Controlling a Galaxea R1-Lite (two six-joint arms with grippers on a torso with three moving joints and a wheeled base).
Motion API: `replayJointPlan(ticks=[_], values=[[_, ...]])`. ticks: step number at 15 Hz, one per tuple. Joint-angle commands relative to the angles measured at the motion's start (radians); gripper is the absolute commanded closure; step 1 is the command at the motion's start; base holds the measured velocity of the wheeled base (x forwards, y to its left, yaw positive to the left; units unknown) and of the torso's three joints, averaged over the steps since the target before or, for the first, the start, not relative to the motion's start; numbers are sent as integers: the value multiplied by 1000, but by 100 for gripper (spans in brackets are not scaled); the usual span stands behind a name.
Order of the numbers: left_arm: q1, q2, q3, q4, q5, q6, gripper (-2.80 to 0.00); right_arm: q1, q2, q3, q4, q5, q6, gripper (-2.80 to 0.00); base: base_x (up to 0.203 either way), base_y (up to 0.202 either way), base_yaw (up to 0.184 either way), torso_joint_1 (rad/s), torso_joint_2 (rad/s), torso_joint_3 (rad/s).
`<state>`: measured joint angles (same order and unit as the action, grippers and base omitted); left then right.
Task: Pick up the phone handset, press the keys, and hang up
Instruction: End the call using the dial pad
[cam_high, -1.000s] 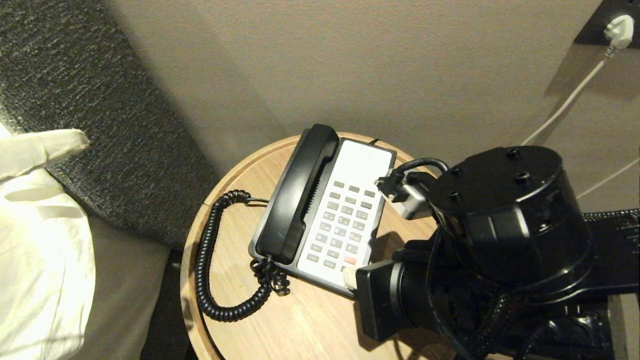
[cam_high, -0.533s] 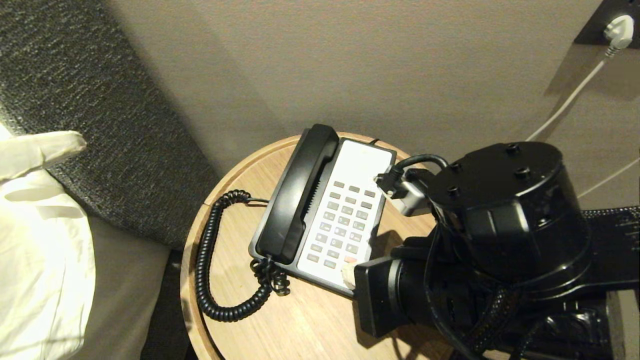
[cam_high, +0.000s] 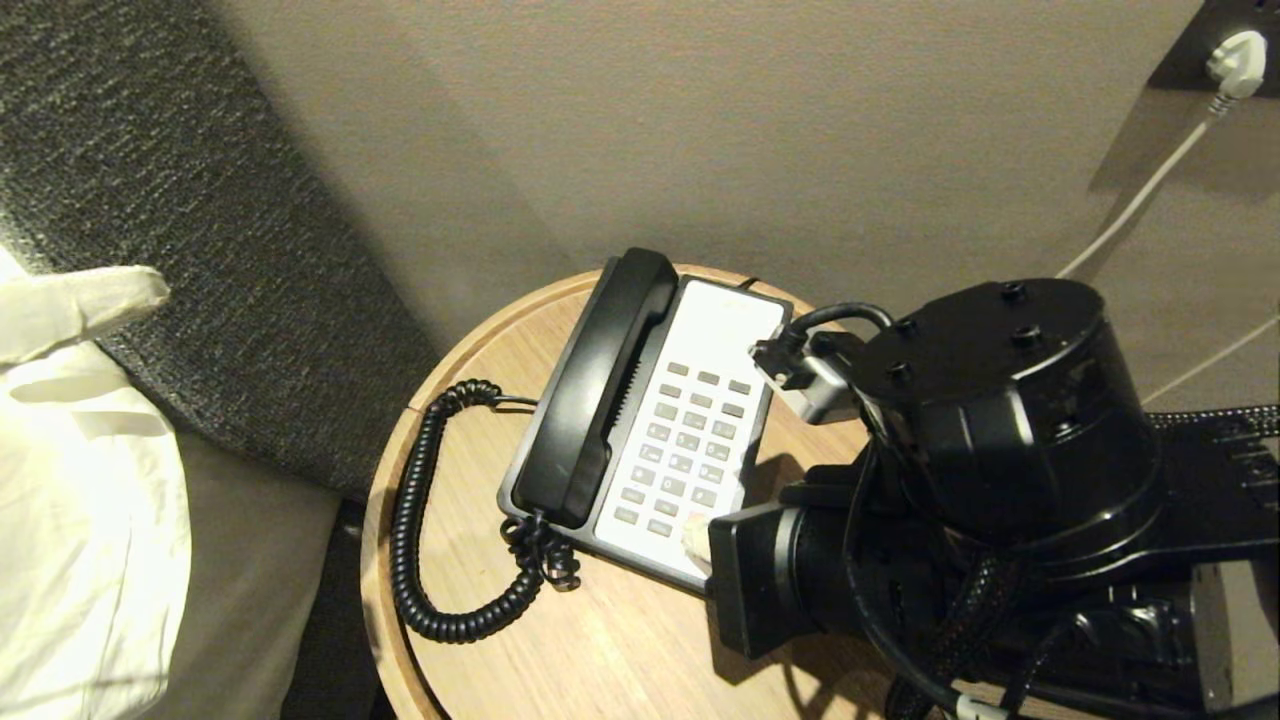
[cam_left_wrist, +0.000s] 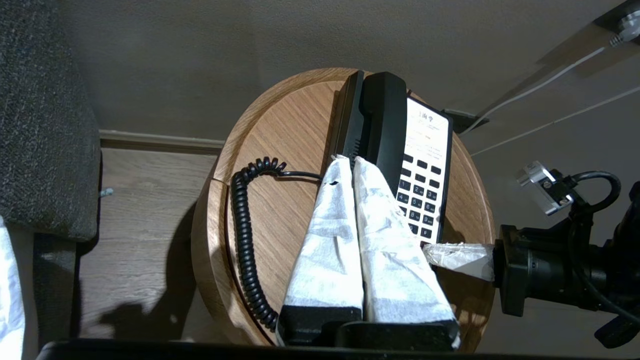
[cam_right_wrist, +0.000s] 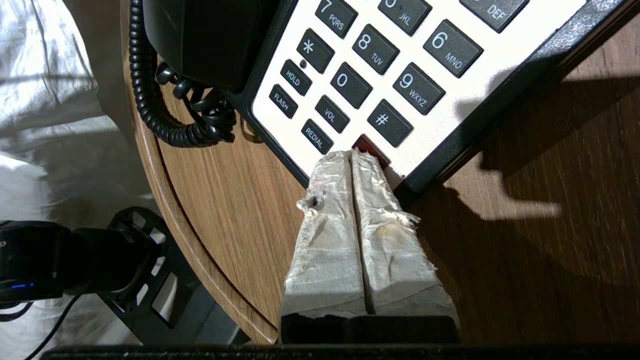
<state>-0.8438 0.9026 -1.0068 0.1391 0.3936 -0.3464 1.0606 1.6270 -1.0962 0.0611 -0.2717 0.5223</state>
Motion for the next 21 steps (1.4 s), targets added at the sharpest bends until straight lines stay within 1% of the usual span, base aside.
replayJointPlan(ticks=[1, 7, 10, 12, 14, 16, 18, 21], values=[[0, -1, 2, 0, 2, -3, 0, -2, 4, 2, 3, -3, 1, 0, 0, 0, 0, 0, 0, 0], [1, -29, 43, 0, 2, -5, 0, -1, -7, -8, 3, -4, 1, 0, 0, 0, 0, 0, 0, 0], [2, -39, 84, 3, 4, -35, 0, -1, -12, -11, 3, -12, 1, 0, 0, 0, 0, 0, 0, 0], [6, -51, 98, 27, 4, -45, 0, -1, -16, -10, 3, -17, 1, 0, 0, 0, 0, 0, 0, 0], [33, -57, 113, 35, 4, -69, 0, -1, -24, -10, 3, -18, 1, 0, 0, 0, 0, 0, 0, 0], [86, -80, 141, 64, 5, -92, 0, -1, -41, -4, 6, -23, 1, 0, 0, 0, 0, 0, 0, 0], [169, -107, 167, 97, 13, -114, 0, -2, -58, -10, 9, -23, 1, 0, 0, 0, 0, 0, 0, 0], [380, -185, 259, 113, 14, -129, 0, -1, -98, -9, 16, -24, 0, 0, 0, 0, 0, 0, 0, 0]])
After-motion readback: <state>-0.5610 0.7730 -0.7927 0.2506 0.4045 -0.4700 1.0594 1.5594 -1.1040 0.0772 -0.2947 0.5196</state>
